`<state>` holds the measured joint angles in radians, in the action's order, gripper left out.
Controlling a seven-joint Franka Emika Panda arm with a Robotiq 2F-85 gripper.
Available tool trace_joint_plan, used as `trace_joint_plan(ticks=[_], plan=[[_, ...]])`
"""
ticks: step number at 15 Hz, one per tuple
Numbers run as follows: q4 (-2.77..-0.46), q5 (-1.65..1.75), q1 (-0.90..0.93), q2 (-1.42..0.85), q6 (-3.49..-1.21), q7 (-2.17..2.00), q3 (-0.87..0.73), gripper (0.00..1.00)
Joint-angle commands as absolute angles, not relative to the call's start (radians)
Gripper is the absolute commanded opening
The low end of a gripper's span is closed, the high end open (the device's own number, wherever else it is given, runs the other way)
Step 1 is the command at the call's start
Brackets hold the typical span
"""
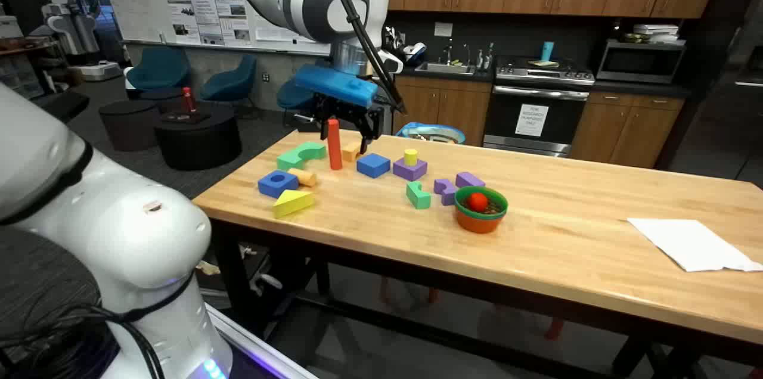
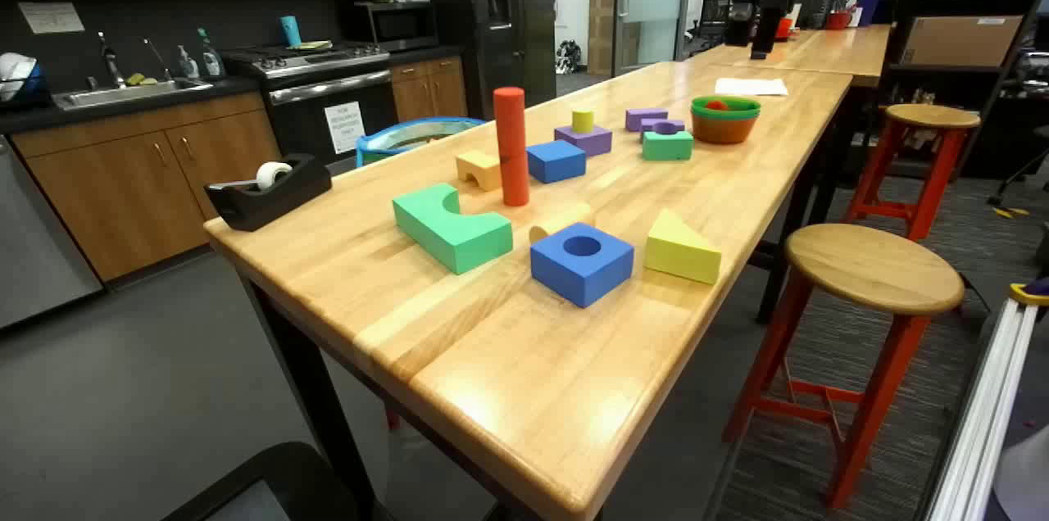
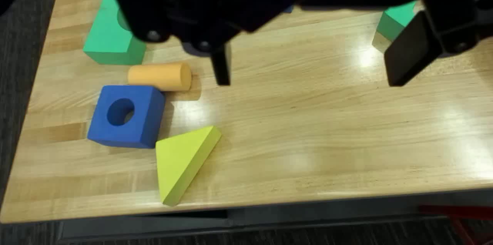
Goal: Pick up the blue block on the left, move it to the right and then put the orange cylindrical block in the center of the blue block
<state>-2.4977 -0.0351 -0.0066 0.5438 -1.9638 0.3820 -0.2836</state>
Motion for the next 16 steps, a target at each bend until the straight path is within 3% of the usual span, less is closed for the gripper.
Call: trace_joint_plan(ticks=[1, 11, 16], plan=[[-2.496, -0.047, -0.030, 0.540, -1.961, 0.392, -0.262, 1.00], [-2.496, -0.047, -0.030, 0.540, -1.961, 0.392, -0.262, 1.00], [-2.583, -0.084, 0.037, 0.561, -2.110, 0.453, -0.209, 1.00]])
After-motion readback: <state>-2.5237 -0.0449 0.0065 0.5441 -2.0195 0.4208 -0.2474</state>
